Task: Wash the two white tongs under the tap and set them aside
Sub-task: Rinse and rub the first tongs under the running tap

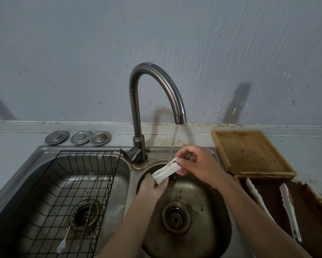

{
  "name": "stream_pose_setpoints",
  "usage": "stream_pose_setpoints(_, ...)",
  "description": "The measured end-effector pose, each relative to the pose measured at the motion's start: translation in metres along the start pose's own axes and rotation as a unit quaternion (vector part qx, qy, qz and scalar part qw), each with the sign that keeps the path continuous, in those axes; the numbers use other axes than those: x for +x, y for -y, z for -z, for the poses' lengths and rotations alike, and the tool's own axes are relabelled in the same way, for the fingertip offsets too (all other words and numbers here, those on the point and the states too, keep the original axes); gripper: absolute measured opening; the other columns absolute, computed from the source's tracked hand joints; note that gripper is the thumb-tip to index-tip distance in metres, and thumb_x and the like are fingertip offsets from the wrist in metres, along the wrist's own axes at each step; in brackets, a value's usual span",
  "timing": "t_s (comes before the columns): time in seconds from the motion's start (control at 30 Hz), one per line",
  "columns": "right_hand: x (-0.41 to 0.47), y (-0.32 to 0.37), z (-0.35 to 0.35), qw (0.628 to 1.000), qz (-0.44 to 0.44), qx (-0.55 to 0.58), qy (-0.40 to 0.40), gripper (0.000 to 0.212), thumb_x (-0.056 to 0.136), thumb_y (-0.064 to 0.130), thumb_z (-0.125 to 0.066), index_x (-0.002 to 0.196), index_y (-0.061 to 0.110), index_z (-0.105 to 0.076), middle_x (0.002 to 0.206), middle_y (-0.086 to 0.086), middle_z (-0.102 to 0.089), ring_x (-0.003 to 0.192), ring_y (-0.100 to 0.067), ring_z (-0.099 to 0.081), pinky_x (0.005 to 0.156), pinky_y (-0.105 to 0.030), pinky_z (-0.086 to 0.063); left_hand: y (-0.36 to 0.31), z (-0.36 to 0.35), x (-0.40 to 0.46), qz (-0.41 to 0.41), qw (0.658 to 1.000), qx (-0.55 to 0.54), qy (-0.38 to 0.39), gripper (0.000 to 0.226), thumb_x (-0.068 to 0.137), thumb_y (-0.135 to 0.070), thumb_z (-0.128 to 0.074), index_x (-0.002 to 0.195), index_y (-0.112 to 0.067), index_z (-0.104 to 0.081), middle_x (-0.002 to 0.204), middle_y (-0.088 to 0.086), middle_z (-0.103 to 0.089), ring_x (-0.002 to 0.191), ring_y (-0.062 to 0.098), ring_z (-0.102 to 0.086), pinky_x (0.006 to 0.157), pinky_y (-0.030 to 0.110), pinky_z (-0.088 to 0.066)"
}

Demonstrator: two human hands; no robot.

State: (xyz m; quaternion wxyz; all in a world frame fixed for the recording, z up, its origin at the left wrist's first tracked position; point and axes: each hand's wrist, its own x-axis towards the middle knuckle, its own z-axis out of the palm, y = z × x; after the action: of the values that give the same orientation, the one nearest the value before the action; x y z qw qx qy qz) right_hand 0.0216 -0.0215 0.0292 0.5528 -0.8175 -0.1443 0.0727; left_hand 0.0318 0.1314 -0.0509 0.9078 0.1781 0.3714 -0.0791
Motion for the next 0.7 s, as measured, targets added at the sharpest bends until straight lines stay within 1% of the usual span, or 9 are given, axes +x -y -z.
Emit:
stream_pose_setpoints(0.1, 0.007, 0.007, -0.014, 0.993, 0.095, -0.071, -0.022, 0.014, 0.086, 0.014, -0.064, 0.100, 0.015, -0.061, 0.077, 0.002, -0.070, 0.056, -0.007, -0.068, 0.055, -0.017, -0.055, 0.013, 0.000, -0.002, 0.056, 0.996, -0.073, -0.016, 0.037, 0.101, -0.016, -0.031, 0.121, 0.013, -0.042, 0.085, 0.027, -0.051, 0.074, 0.033, -0.055, 0.058, 0.037, -0.058)
stream_pose_setpoints(0.23, 0.014, 0.009, -0.027, 0.987, 0.141, -0.072, -0.033, 0.020, 0.090, 0.018, -0.058, 0.110, 0.019, -0.060, 0.078, -0.001, -0.070, 0.053, -0.005, -0.066, 0.052, -0.014, -0.052, 0.014, 0.002, -0.006, 0.090, 0.989, -0.114, -0.011, 0.030, 0.099, -0.013, -0.033, 0.108, 0.011, -0.048, 0.086, 0.027, -0.053, 0.074, 0.032, -0.056, 0.078, 0.035, -0.052)
stream_pose_setpoints(0.27, 0.015, 0.009, -0.029, 0.985, 0.150, -0.076, -0.036, 0.022, 0.091, 0.019, -0.057, 0.113, 0.020, -0.059, 0.076, -0.002, -0.070, 0.053, -0.004, -0.065, 0.052, -0.013, -0.052, 0.013, 0.002, -0.006, 0.089, 0.989, -0.113, -0.013, 0.029, 0.099, -0.013, -0.032, 0.104, 0.011, -0.048, 0.085, 0.026, -0.053, 0.073, 0.032, -0.056, 0.077, 0.034, -0.053)
stream_pose_setpoints(0.4, 0.017, 0.007, -0.032, 0.982, 0.163, -0.078, -0.050, 0.028, 0.092, 0.025, -0.055, 0.119, 0.022, -0.057, 0.068, -0.003, -0.069, 0.052, -0.003, -0.064, 0.052, -0.011, -0.050, 0.014, -0.001, -0.009, 0.093, 0.990, -0.102, -0.018, 0.033, 0.098, -0.011, -0.030, 0.087, 0.011, -0.051, 0.082, 0.023, -0.053, 0.071, 0.029, -0.055, 0.041, 0.033, -0.054)
stream_pose_setpoints(0.43, 0.017, 0.006, -0.032, 0.982, 0.164, -0.081, -0.050, 0.028, 0.092, 0.026, -0.054, 0.120, 0.022, -0.056, 0.064, -0.003, -0.068, 0.051, -0.003, -0.063, 0.052, -0.011, -0.049, 0.014, 0.000, -0.009, 0.098, 0.990, -0.103, -0.017, 0.033, 0.098, -0.012, -0.031, 0.086, 0.011, -0.052, 0.083, 0.023, -0.053, 0.071, 0.029, -0.055, 0.039, 0.036, -0.053)
stream_pose_setpoints(0.53, 0.015, 0.006, -0.030, 0.983, 0.159, -0.073, -0.054, 0.029, 0.093, 0.027, -0.053, 0.122, 0.019, -0.056, 0.061, -0.005, -0.068, 0.051, -0.004, -0.063, 0.053, -0.011, -0.048, 0.016, 0.000, -0.008, 0.107, 0.989, -0.096, -0.021, 0.034, 0.099, -0.014, -0.032, 0.089, 0.012, -0.051, 0.082, 0.024, -0.053, 0.069, 0.029, -0.055, 0.039, 0.036, -0.054)
stream_pose_setpoints(0.6, 0.012, 0.008, -0.029, 0.983, 0.157, -0.074, -0.061, 0.027, 0.094, 0.027, -0.051, 0.118, 0.017, -0.057, 0.067, -0.004, -0.070, 0.053, -0.006, -0.064, 0.053, -0.016, -0.051, 0.017, -0.001, -0.009, 0.098, 0.991, -0.090, -0.033, 0.032, 0.099, -0.013, -0.032, 0.100, 0.014, -0.049, 0.083, 0.026, -0.051, 0.071, 0.032, -0.055, 0.050, 0.032, -0.059)
stream_pose_setpoints(0.67, 0.007, 0.010, -0.023, 0.976, 0.157, -0.127, -0.077, 0.024, 0.094, 0.028, -0.048, 0.110, 0.015, -0.061, 0.075, 0.001, -0.069, 0.057, -0.008, -0.063, 0.053, -0.020, -0.052, 0.016, -0.001, -0.009, 0.070, 0.993, -0.084, -0.051, 0.033, 0.099, -0.012, -0.034, 0.120, 0.013, -0.042, 0.098, 0.030, -0.051, 0.087, 0.035, -0.058, 0.069, 0.035, -0.054)
stream_pose_setpoints(0.7, 0.004, 0.011, -0.016, 0.962, 0.160, -0.202, -0.086, 0.025, 0.094, 0.030, -0.045, 0.104, 0.015, -0.062, 0.076, 0.004, -0.067, 0.060, -0.007, -0.060, 0.056, -0.019, -0.051, 0.014, -0.001, -0.009, 0.047, 0.995, -0.070, -0.055, 0.036, 0.098, -0.009, -0.033, 0.127, 0.011, -0.039, 0.110, 0.030, -0.051, 0.100, 0.036, -0.058, 0.073, 0.036, -0.050)
